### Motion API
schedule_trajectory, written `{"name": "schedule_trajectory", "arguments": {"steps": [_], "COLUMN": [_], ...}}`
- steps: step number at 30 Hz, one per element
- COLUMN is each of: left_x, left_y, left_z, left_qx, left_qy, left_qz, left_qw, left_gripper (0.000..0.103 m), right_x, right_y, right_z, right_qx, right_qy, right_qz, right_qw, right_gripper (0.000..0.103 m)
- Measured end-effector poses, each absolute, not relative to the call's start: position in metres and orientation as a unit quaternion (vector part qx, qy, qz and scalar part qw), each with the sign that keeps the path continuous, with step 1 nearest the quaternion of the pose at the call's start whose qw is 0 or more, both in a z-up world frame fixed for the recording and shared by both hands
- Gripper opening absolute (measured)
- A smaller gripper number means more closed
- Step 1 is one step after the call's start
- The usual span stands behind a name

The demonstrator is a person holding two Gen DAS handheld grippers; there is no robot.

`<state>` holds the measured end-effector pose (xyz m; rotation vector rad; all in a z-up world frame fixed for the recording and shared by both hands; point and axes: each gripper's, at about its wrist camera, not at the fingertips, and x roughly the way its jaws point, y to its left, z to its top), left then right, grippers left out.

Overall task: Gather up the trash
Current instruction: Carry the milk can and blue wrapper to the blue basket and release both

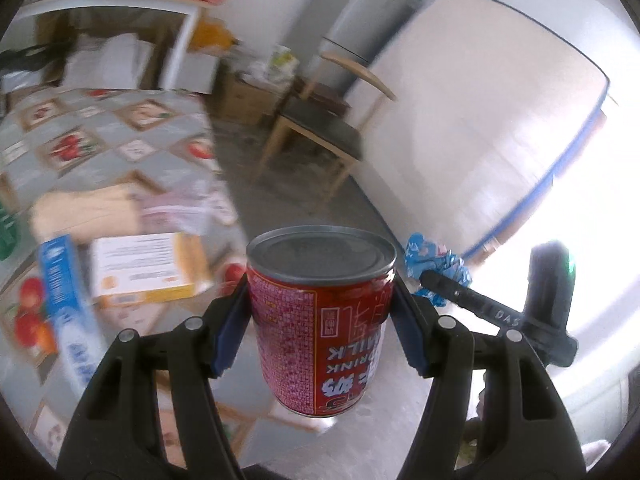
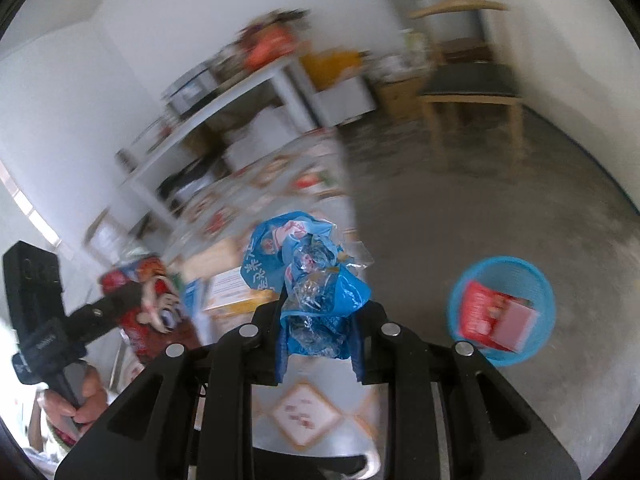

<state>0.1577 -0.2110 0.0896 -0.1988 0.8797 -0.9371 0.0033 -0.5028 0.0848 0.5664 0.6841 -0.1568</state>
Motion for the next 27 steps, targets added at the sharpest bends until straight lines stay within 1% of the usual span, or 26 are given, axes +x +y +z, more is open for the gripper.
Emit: {"name": "schedule_trajectory", "arguments": {"steps": [4,9,13,17,19,20,21,22,23,27], "left_x": [0.155,0.158,0.162,0.17,0.178,0.184,0.187,0.192,0.195,0.2], "left_y": [-0.269,-0.353,-0.412,-0.463,-0.487,-0.498,-0.503,-0.508,-0.51,-0.495], "left_z": [0.086,0.054,0.02,0.001,-0.005,-0.009,-0.012,-0.014,-0.017,-0.019], "left_qx": [-0.063,-0.029,0.011,0.045,0.053,0.055,0.055,0.054,0.052,0.035], "left_qy": [0.427,0.487,0.526,0.537,0.534,0.533,0.532,0.531,0.529,0.53], "left_qz": [-0.48,-0.505,-0.495,-0.481,-0.475,-0.474,-0.471,-0.464,-0.458,-0.453], "left_qw": [0.764,0.712,0.691,0.692,0.698,0.699,0.701,0.707,0.713,0.716], "left_gripper": [0.062,0.062,0.062,0.062,0.062,0.063,0.069,0.072,0.074,0.074], "right_x": [-0.033,-0.06,-0.054,-0.03,-0.015,-0.01,-0.008,0.002,0.01,0.02], "right_y": [-0.548,-0.598,-0.632,-0.665,-0.684,-0.692,-0.7,-0.708,-0.713,-0.716], "right_z": [0.058,0.006,-0.04,-0.072,-0.086,-0.094,-0.102,-0.117,-0.127,-0.166], "right_qx": [0.322,0.392,0.434,0.464,0.474,0.478,0.481,0.48,0.48,0.489], "right_qy": [0.327,0.339,0.359,0.365,0.359,0.358,0.361,0.371,0.379,0.412], "right_qz": [-0.141,-0.185,-0.199,-0.212,-0.22,-0.219,-0.221,-0.228,-0.231,-0.234], "right_qw": [0.877,0.835,0.802,0.779,0.773,0.772,0.768,0.761,0.756,0.733], "right_gripper": [0.024,0.024,0.024,0.024,0.027,0.032,0.05,0.061,0.061,0.061]}}
